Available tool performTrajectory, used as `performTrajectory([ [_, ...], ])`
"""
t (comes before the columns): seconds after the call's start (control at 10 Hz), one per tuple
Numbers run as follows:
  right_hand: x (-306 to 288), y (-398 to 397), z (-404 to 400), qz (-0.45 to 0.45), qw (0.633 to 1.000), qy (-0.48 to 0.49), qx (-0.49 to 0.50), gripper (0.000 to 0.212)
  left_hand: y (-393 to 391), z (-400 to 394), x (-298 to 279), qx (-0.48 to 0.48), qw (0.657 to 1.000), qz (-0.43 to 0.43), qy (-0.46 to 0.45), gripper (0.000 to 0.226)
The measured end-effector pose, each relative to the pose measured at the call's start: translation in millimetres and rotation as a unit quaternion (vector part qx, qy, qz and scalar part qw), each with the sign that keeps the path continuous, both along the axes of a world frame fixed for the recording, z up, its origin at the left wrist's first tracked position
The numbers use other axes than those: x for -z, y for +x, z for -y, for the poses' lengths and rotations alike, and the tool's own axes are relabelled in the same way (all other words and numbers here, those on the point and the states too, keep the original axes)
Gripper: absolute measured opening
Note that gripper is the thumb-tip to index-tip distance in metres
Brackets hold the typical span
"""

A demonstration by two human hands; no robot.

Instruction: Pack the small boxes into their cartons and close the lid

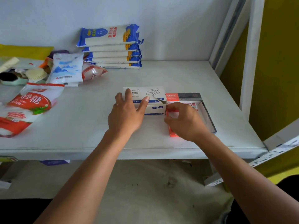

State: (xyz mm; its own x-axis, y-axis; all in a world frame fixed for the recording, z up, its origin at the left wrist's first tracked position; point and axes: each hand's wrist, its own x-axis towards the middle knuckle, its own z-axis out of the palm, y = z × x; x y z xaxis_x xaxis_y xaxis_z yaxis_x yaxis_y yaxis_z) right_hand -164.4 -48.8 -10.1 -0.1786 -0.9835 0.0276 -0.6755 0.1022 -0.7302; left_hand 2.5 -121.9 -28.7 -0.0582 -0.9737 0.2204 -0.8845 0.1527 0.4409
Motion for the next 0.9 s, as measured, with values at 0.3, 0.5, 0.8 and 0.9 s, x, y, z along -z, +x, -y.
performTrajectory([
  [0.3, -0.6, -4.0, 4.6, 0.011, 0.994, -0.078, 0.075, 0.019, 11.2, -43.5, -2.4, 0.131, 0.968, -0.121, -0.177, 0.018],
  [0.5, -2.1, -6.8, -2.6, -0.037, 0.995, -0.050, 0.079, 0.023, 2.0, -54.3, 3.7, 0.217, 0.975, -0.041, -0.029, 0.021],
  [0.8, -0.6, -5.5, 0.1, -0.051, 0.997, -0.051, 0.007, 0.037, -5.8, -61.2, 7.2, 0.242, 0.961, 0.079, -0.110, 0.027],
  [0.9, -15.7, -13.1, -5.6, -0.025, 0.996, -0.087, 0.015, 0.038, -3.8, -62.1, 6.1, 0.242, 0.959, 0.088, -0.115, 0.028],
])
